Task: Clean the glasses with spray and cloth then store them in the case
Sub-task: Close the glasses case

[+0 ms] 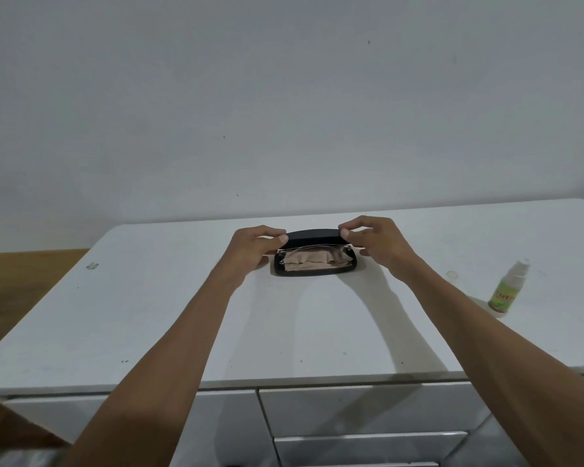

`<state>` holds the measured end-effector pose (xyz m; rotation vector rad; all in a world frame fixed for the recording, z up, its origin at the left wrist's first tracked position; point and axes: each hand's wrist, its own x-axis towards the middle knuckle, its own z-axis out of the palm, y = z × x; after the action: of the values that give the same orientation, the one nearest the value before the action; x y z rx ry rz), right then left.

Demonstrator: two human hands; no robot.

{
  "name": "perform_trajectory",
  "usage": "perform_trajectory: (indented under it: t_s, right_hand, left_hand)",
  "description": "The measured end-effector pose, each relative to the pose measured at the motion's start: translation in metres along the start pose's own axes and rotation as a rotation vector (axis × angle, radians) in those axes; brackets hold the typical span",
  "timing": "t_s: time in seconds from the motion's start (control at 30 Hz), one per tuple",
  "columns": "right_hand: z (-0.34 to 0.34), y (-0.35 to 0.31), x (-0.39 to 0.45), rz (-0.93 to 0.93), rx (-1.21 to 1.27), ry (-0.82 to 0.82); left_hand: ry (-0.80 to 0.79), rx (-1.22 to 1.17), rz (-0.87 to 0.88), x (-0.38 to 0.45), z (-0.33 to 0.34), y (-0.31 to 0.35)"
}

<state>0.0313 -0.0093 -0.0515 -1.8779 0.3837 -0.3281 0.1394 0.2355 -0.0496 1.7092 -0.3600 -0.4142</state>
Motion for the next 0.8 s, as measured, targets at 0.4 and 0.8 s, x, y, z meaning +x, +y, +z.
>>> perform_trajectory:
  t_s: [0.4,0.8]
  right_hand:
    - [-0.005,0.013,-0.023,-0.213,-0.121,-0.017]
    - [0.007,0.028,-0.036,-0.274,-0.343,-0.064]
  left_hand:
    - [-0.070,-0.035,0.162,-0.012,-0.007,-0.018]
    - [-0.036,0.287,0.321,-0.017,-0.001,-0.039]
